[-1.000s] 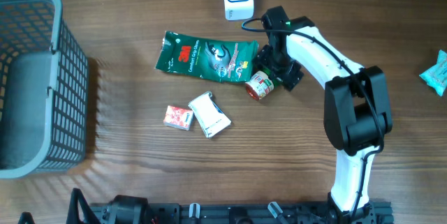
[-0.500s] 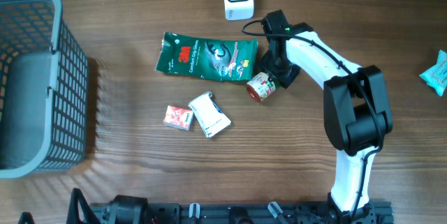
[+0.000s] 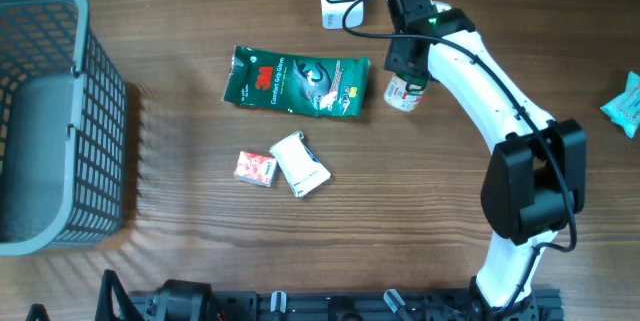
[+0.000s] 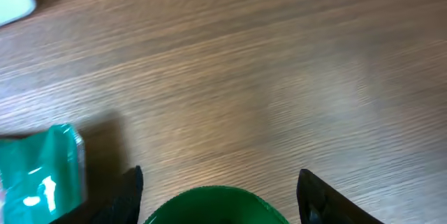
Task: Scan the item barcode
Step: 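Grasp the green-capped jar with the right gripper, then hold the jar near the scanner and set it down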
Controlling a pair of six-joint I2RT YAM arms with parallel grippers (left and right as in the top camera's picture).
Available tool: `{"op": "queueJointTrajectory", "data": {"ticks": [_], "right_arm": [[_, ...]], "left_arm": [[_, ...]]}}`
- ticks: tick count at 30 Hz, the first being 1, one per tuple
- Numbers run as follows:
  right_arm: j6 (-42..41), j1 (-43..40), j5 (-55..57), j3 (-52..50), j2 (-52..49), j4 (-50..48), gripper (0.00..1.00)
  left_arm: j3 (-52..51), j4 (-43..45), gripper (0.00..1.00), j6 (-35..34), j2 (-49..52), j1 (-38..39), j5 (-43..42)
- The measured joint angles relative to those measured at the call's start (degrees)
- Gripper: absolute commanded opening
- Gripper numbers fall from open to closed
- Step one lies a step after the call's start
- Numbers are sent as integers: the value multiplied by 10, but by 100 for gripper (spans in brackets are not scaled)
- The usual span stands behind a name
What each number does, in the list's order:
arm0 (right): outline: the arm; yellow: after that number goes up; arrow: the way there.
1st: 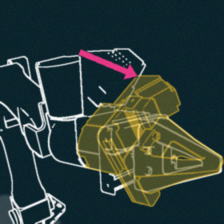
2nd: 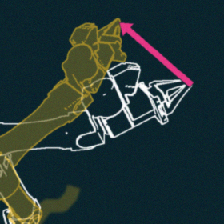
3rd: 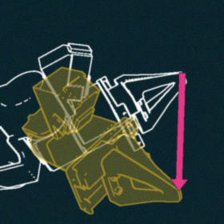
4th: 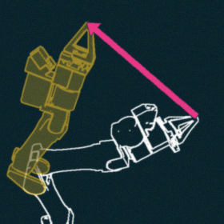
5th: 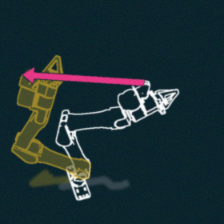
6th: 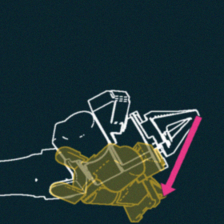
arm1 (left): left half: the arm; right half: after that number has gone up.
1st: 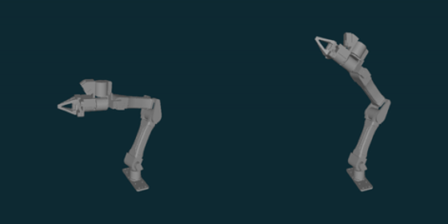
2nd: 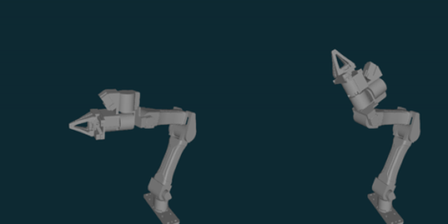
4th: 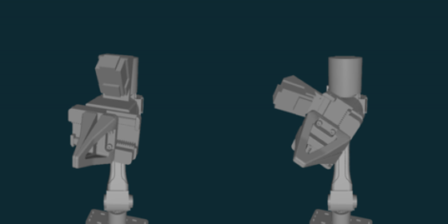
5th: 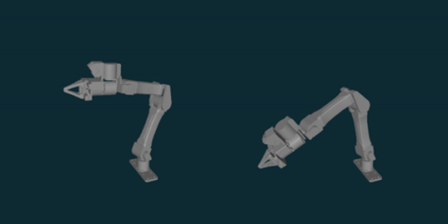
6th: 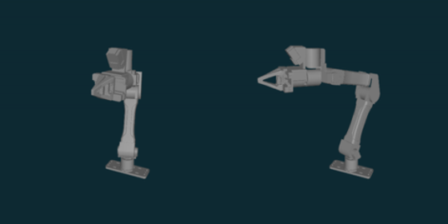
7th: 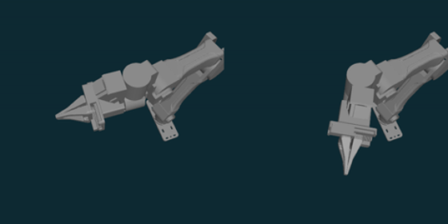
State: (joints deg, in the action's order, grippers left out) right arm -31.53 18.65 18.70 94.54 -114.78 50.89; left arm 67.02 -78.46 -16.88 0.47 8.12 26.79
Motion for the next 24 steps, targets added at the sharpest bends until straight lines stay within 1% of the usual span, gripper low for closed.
{"op": "queueJointTrajectory", "data": {"ticks": [5,9,11,14,18,21,22,23,24], "right_arm": [[-4,0,75,0,0,-54,55],[-71,0,147,-32,0,-87,55],[-88,0,177,-51,0,-112,55],[-99,0,196,-53,0,-130,58],[-122,0,205,-53,-1,-147,59],[-124,0,214,-53,-18,-172,60],[-124,0,217,-53,-30,-176,62],[-124,0,221,-53,-39,-178,67],[-124,0,226,-53,-43,-180,85]], "left_arm": [[0,0,100,0,0,0,0],[0,0,100,0,0,0,0],[0,0,100,0,0,0,0],[0,0,100,0,0,0,0],[0,0,100,0,0,0,0],[0,0,100,0,0,0,0],[0,0,100,0,0,0,0],[0,0,100,0,0,0,0],[0,0,100,0,0,0,0]]}}
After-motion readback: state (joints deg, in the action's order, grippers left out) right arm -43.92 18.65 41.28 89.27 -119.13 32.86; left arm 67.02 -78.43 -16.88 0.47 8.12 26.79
